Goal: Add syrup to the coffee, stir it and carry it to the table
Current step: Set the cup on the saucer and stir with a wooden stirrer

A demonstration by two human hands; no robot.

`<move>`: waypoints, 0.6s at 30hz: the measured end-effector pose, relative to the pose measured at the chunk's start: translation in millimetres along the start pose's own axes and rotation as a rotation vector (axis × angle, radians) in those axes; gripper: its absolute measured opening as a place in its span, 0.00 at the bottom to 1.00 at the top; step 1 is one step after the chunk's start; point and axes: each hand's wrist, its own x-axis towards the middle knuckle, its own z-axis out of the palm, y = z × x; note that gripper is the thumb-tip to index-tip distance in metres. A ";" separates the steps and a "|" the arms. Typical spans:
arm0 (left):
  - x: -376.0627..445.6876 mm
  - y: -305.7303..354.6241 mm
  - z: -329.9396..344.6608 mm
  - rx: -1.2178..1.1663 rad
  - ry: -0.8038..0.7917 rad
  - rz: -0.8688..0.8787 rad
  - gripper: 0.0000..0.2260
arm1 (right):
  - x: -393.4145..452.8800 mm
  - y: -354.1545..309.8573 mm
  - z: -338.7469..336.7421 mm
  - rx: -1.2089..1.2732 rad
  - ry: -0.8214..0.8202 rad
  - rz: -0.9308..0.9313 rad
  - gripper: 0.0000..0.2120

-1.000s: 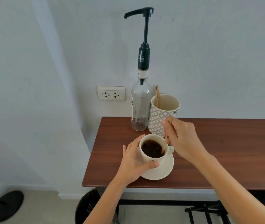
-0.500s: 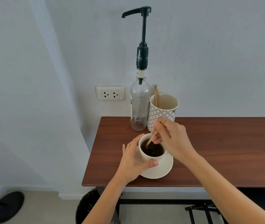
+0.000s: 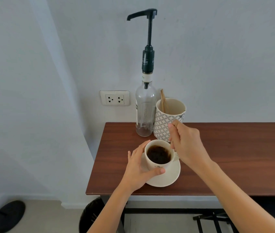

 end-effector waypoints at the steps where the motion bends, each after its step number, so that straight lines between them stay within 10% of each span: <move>1: 0.0 -0.3 -0.1 -0.002 0.001 0.000 0.40 | -1.4 0.0 -0.7 0.036 -0.012 0.033 0.14; 18: -0.4 0.8 -1.0 0.011 -0.001 0.006 0.39 | -2.2 5.8 1.0 0.231 0.073 0.253 0.16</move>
